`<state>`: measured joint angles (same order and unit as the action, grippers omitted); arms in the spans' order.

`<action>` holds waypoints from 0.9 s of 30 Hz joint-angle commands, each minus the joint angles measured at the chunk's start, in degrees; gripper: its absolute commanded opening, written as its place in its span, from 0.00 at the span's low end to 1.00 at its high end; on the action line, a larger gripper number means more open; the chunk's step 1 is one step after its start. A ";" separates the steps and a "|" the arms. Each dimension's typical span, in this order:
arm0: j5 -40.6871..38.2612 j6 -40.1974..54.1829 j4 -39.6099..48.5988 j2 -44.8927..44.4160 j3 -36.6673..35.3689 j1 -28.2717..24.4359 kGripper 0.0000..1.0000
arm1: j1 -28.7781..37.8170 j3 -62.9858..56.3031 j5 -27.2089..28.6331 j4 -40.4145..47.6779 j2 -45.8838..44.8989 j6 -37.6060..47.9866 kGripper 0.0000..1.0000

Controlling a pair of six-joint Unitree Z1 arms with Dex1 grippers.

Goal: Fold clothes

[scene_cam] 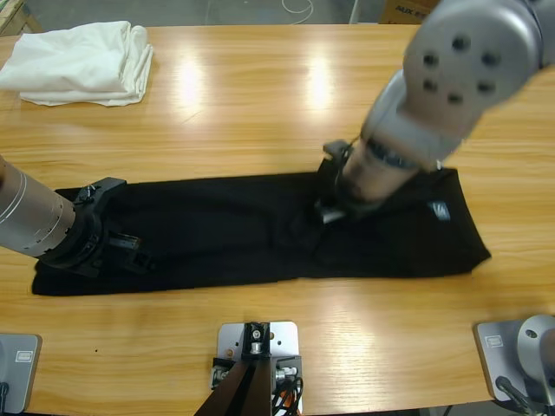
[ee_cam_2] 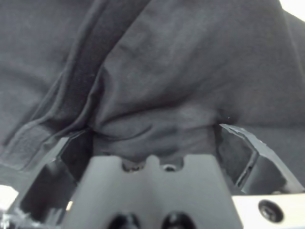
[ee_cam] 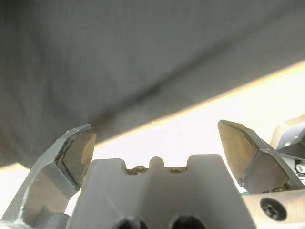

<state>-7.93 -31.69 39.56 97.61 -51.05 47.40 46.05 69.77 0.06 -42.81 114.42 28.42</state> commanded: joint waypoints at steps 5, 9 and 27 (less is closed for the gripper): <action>6.14 -3.87 -1.28 -2.74 1.48 -0.59 1.00 | -13.14 7.59 4.95 -8.49 6.20 -15.50 1.00; 3.82 0.33 -2.21 -7.78 0.52 -9.34 1.00 | -12.37 13.39 3.44 -16.54 -2.57 -15.24 1.00; -18.75 15.27 -39.05 -0.17 24.78 -35.45 0.79 | -10.10 10.21 -0.75 -25.86 -17.13 -14.29 1.00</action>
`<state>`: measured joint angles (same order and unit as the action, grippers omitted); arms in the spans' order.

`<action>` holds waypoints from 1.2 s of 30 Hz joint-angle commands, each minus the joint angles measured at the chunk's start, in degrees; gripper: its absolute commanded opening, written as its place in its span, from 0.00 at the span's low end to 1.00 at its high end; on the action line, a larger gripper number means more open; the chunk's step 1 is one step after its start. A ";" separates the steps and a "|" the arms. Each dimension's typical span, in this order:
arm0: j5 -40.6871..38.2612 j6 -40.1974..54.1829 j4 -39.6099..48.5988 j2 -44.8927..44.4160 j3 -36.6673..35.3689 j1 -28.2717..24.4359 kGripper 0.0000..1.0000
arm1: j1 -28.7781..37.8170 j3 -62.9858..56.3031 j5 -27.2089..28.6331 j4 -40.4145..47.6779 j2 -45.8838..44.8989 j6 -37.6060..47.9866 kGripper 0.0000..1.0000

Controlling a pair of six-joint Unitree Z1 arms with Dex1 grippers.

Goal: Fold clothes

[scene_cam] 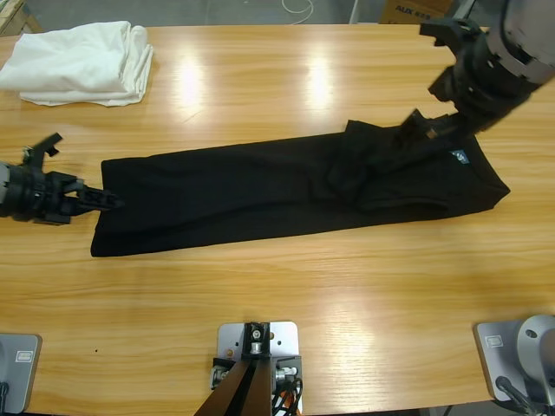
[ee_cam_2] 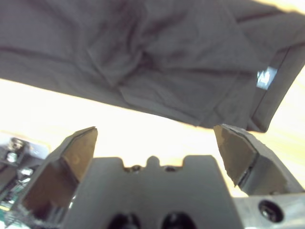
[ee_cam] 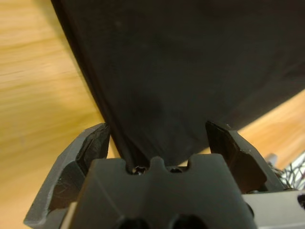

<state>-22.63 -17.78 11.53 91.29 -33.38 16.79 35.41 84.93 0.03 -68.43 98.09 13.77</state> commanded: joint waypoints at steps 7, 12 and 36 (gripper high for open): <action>-10.40 2.40 -12.60 15.39 6.76 -6.61 0.78 | 0.53 -4.27 -0.98 1.81 2.73 0.38 1.00; -11.25 2.05 -6.48 14.30 4.18 -7.15 0.77 | 0.53 -4.90 -0.91 3.04 3.43 0.38 1.00; -11.28 6.69 -8.13 14.78 3.18 -6.52 0.00 | 0.53 -12.51 -3.09 8.45 4.20 0.47 1.00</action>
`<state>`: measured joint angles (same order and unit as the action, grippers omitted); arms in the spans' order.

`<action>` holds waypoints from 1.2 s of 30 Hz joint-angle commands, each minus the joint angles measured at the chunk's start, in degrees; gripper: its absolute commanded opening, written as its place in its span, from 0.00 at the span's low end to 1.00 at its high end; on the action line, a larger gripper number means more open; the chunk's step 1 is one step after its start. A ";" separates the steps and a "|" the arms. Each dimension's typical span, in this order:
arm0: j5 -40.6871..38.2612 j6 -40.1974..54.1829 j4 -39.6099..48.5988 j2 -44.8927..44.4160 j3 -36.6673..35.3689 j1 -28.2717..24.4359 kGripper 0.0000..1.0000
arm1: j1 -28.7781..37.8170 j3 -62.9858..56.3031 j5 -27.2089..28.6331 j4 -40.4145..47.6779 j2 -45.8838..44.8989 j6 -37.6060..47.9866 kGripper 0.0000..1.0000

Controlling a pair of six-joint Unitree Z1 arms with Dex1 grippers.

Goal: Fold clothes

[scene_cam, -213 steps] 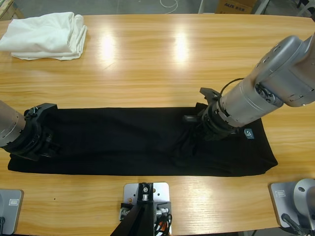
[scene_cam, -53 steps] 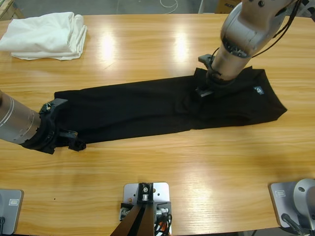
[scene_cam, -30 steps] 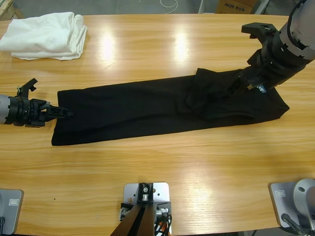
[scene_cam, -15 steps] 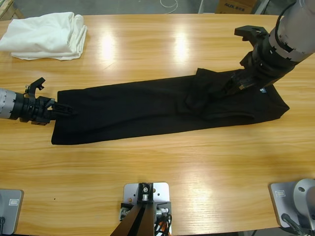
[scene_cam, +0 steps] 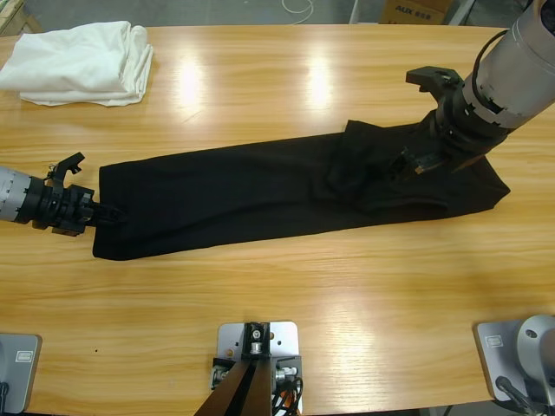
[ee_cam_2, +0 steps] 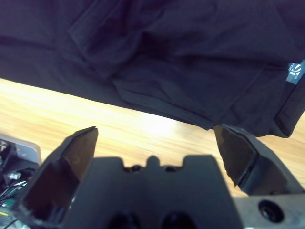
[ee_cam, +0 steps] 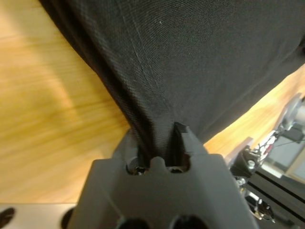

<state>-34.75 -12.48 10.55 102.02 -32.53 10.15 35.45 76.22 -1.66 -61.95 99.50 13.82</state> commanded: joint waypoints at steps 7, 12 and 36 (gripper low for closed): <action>15.27 0.85 18.71 -4.16 -11.74 5.09 0.00 | 0.41 -3.91 -1.41 2.01 2.14 0.41 1.00; 18.93 4.82 42.74 -2.69 -29.63 -0.87 0.00 | 0.01 -3.85 -1.41 2.01 1.51 0.50 1.00; 26.40 15.51 67.05 -5.83 -48.67 -14.10 0.00 | -2.66 -8.39 -1.69 4.67 0.19 0.50 1.00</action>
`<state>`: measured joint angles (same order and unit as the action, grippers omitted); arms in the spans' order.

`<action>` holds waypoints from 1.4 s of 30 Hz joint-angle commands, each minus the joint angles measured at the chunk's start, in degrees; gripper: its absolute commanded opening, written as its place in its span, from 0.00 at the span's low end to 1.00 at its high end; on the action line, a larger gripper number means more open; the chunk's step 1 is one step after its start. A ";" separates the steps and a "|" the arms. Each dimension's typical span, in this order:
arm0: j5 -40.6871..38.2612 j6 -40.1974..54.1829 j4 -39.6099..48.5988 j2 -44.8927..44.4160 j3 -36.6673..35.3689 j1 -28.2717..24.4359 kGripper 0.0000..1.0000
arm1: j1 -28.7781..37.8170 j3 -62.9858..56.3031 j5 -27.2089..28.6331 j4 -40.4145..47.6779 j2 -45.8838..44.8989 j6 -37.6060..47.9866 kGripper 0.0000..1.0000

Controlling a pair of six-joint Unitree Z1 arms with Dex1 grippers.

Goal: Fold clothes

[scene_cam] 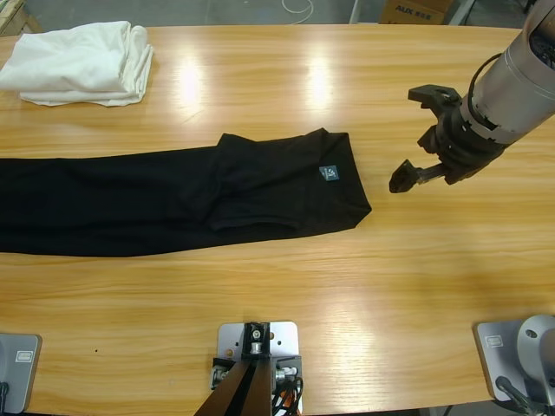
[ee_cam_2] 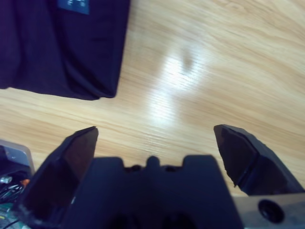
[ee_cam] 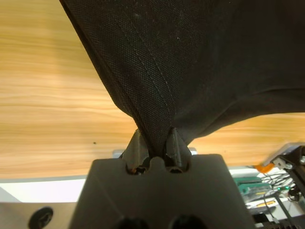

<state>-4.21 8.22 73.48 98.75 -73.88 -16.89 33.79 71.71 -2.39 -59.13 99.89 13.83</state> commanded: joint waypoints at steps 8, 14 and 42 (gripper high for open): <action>-14.25 -18.59 5.88 4.82 -23.90 41.44 0.00 | -1.50 -4.53 -1.57 3.07 -0.28 0.50 1.00; -16.89 -20.42 12.02 14.32 -43.24 51.23 0.00 | -3.36 -5.00 -1.57 4.53 0.97 -0.21 1.00; -26.48 -24.38 21.44 44.59 -87.52 64.08 0.00 | -5.49 -5.86 -2.62 7.25 4.44 -1.14 1.00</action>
<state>-28.37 -14.91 86.54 135.25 -149.65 45.75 29.67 67.07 -4.14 -52.63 101.40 13.58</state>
